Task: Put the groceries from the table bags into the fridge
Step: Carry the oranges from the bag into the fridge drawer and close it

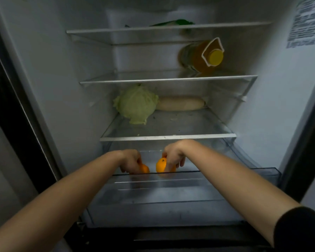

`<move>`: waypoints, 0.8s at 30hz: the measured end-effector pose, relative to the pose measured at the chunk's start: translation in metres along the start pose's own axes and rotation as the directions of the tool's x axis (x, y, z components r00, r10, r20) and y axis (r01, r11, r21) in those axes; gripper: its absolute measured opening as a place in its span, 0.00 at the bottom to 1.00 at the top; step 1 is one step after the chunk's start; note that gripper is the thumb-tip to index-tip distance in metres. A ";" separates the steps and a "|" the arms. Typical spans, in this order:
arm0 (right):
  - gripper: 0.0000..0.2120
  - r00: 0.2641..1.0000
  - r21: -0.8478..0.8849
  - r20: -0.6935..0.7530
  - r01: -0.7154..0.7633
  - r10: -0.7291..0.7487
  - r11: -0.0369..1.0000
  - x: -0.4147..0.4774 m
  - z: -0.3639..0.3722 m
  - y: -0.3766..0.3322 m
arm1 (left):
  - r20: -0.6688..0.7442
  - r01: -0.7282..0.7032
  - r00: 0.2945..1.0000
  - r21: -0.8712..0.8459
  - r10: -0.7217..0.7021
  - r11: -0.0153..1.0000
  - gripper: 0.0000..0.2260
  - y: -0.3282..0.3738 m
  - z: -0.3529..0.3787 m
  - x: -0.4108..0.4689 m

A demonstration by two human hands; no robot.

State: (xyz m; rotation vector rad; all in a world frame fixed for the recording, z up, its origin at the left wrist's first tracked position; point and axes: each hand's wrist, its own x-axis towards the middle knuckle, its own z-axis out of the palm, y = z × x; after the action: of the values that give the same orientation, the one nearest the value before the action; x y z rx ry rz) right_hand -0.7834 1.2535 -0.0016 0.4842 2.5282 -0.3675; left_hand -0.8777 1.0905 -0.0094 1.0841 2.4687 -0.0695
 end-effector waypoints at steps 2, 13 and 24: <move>0.32 0.999 0.004 0.045 0.025 -0.025 1.000 0.004 0.005 -0.005 | 0.040 -0.018 0.999 0.067 0.016 0.998 0.12 -0.004 0.004 0.005; 0.34 0.995 0.122 0.078 0.060 -0.069 0.991 -0.019 0.016 -0.006 | 0.130 -0.021 0.991 0.074 0.011 0.997 0.28 -0.010 0.002 0.001; 0.27 0.456 0.106 -0.886 0.375 -0.084 0.921 -0.079 0.005 -0.013 | -0.963 -0.015 0.267 -0.038 -0.032 0.999 0.24 -0.007 -0.003 -0.104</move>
State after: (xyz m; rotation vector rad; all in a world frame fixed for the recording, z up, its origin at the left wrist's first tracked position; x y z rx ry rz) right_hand -0.7234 1.2186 0.0398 0.5087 3.6184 -0.7650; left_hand -0.8218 1.0149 0.0354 1.3189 3.5100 0.9686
